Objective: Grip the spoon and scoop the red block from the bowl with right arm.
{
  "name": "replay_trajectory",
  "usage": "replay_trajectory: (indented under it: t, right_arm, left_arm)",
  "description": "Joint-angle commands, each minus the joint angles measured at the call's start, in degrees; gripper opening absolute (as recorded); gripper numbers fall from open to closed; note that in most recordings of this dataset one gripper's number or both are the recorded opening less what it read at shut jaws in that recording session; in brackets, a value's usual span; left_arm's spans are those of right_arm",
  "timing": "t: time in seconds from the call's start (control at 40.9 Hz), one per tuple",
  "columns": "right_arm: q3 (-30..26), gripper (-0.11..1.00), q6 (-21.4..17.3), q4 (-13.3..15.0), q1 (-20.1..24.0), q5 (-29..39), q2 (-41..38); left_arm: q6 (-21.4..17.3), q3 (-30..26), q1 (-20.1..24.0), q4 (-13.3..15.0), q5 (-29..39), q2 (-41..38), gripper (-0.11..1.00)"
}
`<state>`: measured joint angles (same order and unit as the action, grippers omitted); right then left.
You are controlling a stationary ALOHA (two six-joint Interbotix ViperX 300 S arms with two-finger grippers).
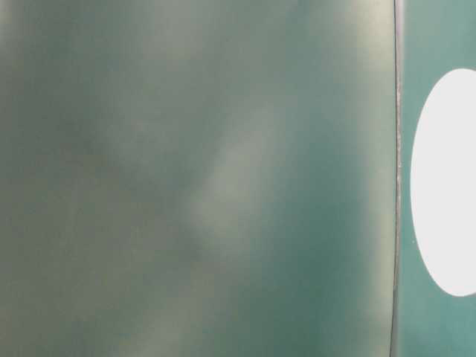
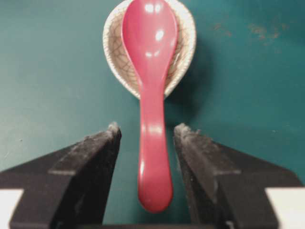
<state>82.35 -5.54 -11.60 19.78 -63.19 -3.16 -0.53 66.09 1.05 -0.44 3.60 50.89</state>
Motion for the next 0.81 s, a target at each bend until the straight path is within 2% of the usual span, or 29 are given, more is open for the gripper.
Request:
replay_trajectory:
  t: [0.0, 0.783]
  right_arm:
    - [-1.05, 0.55, -0.18, -0.09, 0.44, -1.14, -0.35]
    - [-0.62, 0.55, -0.18, -1.14, 0.44, -5.19, -1.32]
  left_arm:
    - [0.00, -1.23, 0.09, -0.18, -0.26, -0.26, 0.00]
    - [0.00, -1.32, 0.09, -0.18, 0.26, -0.26, 0.00]
